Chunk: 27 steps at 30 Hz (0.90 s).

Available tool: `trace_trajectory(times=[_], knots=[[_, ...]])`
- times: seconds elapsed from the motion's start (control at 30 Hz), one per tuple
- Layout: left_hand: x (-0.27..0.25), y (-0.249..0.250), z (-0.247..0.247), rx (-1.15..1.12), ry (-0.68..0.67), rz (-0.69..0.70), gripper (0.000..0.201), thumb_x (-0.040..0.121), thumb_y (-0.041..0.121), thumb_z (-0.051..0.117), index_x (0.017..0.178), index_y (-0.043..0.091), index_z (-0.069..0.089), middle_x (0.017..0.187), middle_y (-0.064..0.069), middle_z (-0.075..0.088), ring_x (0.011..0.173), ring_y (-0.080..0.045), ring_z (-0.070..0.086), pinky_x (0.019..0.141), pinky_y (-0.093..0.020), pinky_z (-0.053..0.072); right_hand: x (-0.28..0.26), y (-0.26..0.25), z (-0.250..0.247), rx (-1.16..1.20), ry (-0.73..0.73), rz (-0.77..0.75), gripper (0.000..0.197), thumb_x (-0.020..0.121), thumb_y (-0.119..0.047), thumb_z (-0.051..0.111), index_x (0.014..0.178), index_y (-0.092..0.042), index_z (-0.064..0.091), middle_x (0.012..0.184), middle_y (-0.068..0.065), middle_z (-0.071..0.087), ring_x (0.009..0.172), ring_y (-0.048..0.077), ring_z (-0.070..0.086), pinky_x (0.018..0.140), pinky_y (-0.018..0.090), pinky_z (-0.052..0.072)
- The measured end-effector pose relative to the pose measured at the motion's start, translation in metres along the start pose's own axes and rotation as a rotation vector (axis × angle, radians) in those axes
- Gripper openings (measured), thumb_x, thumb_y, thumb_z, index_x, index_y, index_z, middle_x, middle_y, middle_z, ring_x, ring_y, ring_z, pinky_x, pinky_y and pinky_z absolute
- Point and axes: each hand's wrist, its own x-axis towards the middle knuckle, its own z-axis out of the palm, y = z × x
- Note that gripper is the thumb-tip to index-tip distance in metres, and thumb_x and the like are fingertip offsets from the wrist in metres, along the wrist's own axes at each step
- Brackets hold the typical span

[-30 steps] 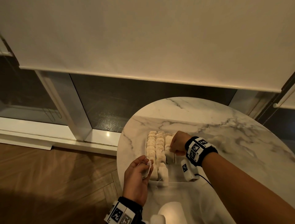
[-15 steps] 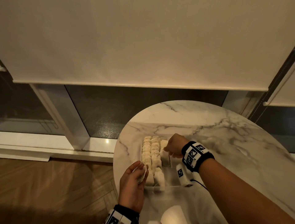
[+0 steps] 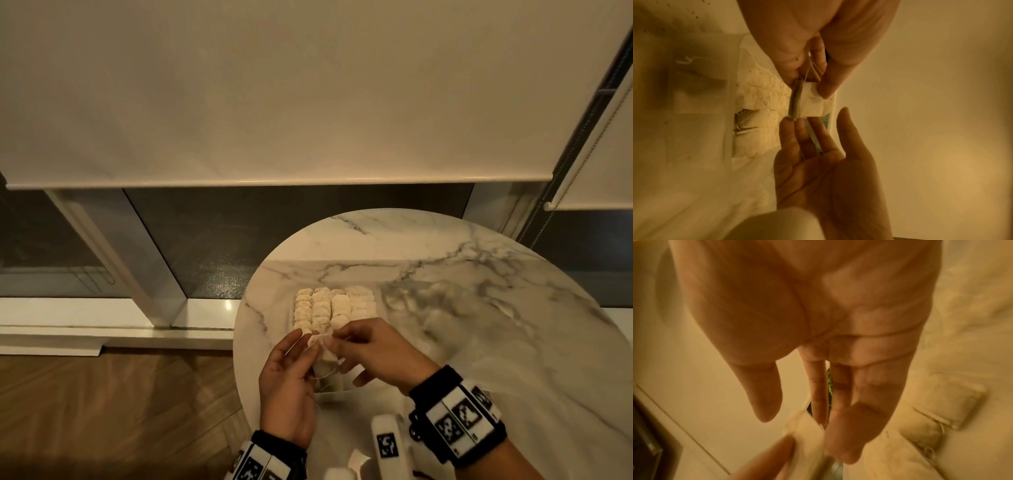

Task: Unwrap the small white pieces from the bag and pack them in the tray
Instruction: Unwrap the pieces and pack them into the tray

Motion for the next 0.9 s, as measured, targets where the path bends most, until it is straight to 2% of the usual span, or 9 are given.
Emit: trace_trajectory(times=[0.13,0.2,0.37,0.5,0.63,0.7,0.77,0.83,0.9], knots=[[-0.003,-0.005,0.008,0.005,-0.015,-0.009,0.044,0.073,-0.003,0.071,0.116,0.004,0.065,0.112,-0.021,0.071,0.099,-0.031,0.07,0.073,-0.035,0.061,-0.007,0.016,0.004,-0.01,0.113,-0.112,0.012,0.089,-0.027,0.074,0.088,-0.015,0.072,0.08,0.009,0.074,0.067,0.013,0.068,0.053,0.029,0.053],[-0.005,-0.007,0.012,0.01,-0.025,-0.009,0.043,0.072,-0.001,0.072,0.114,0.003,0.065,0.111,-0.022,0.071,0.095,-0.029,0.071,0.075,-0.037,0.06,-0.006,0.021,0.0,-0.014,0.198,-0.132,0.009,0.089,-0.023,0.074,0.085,-0.014,0.072,0.076,0.009,0.073,0.064,0.013,0.066,0.052,0.03,0.053],[-0.01,-0.008,0.008,0.219,-0.126,-0.06,0.02,0.087,0.003,0.069,0.107,0.004,0.07,0.101,-0.018,0.075,0.087,-0.026,0.073,0.072,-0.036,0.057,-0.007,0.021,-0.003,0.095,0.226,-0.181,0.008,0.089,-0.016,0.074,0.084,-0.009,0.074,0.068,0.002,0.07,0.062,0.012,0.064,0.051,0.029,0.051],[-0.012,-0.008,0.004,0.407,-0.135,0.036,0.014,0.089,0.002,0.07,0.101,0.005,0.073,0.09,-0.014,0.077,0.079,-0.023,0.073,0.069,-0.035,0.056,-0.004,0.023,-0.002,0.07,0.254,-0.185,0.004,0.087,-0.02,0.076,0.089,-0.016,0.075,0.077,0.005,0.07,0.064,0.01,0.062,0.051,0.028,0.051],[-0.008,-0.005,0.0,0.543,-0.121,0.109,0.012,0.09,0.006,0.071,0.099,0.012,0.074,0.09,-0.005,0.077,0.082,-0.021,0.074,0.073,-0.037,0.059,0.006,0.025,-0.007,0.001,0.264,-0.168,0.003,0.088,-0.018,0.074,0.087,-0.016,0.074,0.075,0.003,0.069,0.062,0.009,0.062,0.049,0.029,0.049],[0.0,-0.003,-0.008,0.601,-0.072,0.174,0.012,0.089,0.007,0.071,0.097,0.016,0.075,0.09,0.0,0.077,0.082,-0.017,0.072,0.072,-0.034,0.059,0.015,0.025,-0.014,-0.051,0.291,-0.148,0.005,0.089,-0.018,0.073,0.085,-0.015,0.073,0.076,0.006,0.069,0.061,0.012,0.061,0.047,0.029,0.049],[0.011,-0.002,-0.022,0.724,0.009,0.302,0.015,0.088,0.008,0.073,0.093,0.022,0.075,0.09,0.006,0.076,0.088,-0.015,0.07,0.078,-0.03,0.057,0.027,0.026,-0.021,-0.153,0.305,-0.114,0.007,0.09,-0.018,0.072,0.085,-0.014,0.071,0.079,0.009,0.07,0.06,0.016,0.061,0.046,0.03,0.051],[0.02,-0.001,-0.034,0.865,0.083,0.385,0.02,0.087,0.011,0.074,0.095,0.028,0.071,0.098,0.009,0.072,0.097,-0.015,0.066,0.088,-0.033,0.055,0.043,0.025,-0.025,-0.269,0.277,-0.052,0.006,0.091,-0.016,0.07,0.087,-0.012,0.07,0.079,0.012,0.07,0.06,0.017,0.063,0.05,0.032,0.056],[0.025,-0.003,-0.044,0.946,0.115,0.35,0.027,0.088,0.013,0.074,0.109,0.028,0.065,0.111,0.008,0.066,0.106,-0.014,0.06,0.097,-0.036,0.051,0.06,0.023,-0.025,-0.397,0.199,0.053,0.004,0.091,-0.014,0.069,0.087,-0.014,0.069,0.079,0.009,0.071,0.066,0.019,0.069,0.062,0.036,0.062]])
